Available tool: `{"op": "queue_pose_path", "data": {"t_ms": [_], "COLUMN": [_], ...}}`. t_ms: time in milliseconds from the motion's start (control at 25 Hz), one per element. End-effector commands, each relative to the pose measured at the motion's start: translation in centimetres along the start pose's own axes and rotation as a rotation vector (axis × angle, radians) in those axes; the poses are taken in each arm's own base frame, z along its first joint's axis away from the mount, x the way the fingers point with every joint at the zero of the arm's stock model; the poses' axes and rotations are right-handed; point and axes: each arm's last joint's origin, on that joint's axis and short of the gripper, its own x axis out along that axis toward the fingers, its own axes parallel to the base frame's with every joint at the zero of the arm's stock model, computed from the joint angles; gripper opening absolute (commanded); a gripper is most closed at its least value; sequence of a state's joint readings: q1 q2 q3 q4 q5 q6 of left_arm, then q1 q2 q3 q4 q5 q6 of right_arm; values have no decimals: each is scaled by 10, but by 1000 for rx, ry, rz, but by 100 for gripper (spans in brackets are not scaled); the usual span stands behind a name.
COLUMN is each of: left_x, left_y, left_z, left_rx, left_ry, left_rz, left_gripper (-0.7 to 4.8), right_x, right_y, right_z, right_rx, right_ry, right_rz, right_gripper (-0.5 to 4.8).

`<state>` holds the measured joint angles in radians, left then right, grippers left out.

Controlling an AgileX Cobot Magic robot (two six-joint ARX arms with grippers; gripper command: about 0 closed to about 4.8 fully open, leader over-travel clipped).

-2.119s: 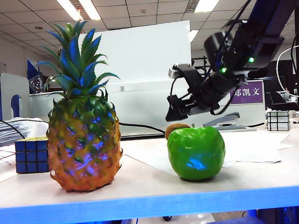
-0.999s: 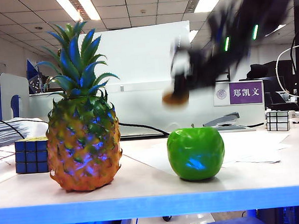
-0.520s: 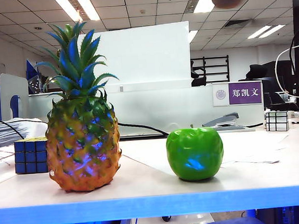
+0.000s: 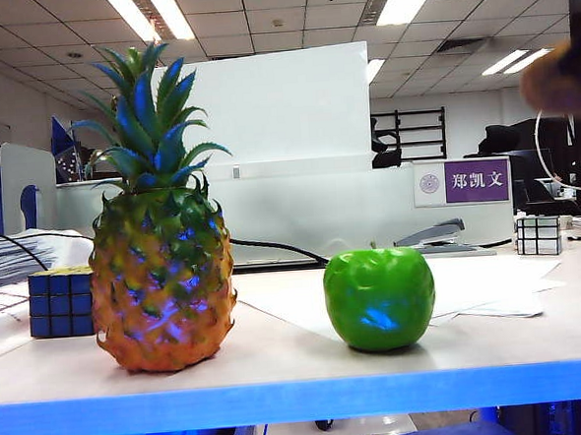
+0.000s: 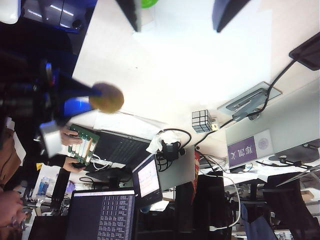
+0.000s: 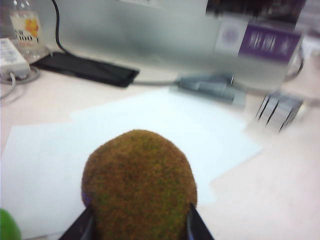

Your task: Arrange all the fruits from large to small from left to right in a row.

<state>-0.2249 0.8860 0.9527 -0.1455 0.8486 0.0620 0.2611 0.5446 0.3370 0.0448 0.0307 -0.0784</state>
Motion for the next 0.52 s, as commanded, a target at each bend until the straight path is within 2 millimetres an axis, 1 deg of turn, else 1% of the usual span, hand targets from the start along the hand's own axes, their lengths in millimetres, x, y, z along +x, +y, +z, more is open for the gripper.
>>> {"op": "queue_pose_path", "data": {"t_ms": [40,280,520], "left_x": [0,0,0], "left_y": [0,0,0], "left_z": [3,3,3], "left_rx": [-6,-4,-4], "left_ry": [-12,-12,-12], "left_rz": [-1,-1,-1], "left_gripper": [192,192,192], "right_x": [2,6,6], "right_y": [0,2,1], "right_z": [-6,-26,-40], "right_rx": [130,158,185], "right_ry": [-14,6,48], "right_rz": [-20,-22,-88], "right_gripper": [-4,-4,-4]}}
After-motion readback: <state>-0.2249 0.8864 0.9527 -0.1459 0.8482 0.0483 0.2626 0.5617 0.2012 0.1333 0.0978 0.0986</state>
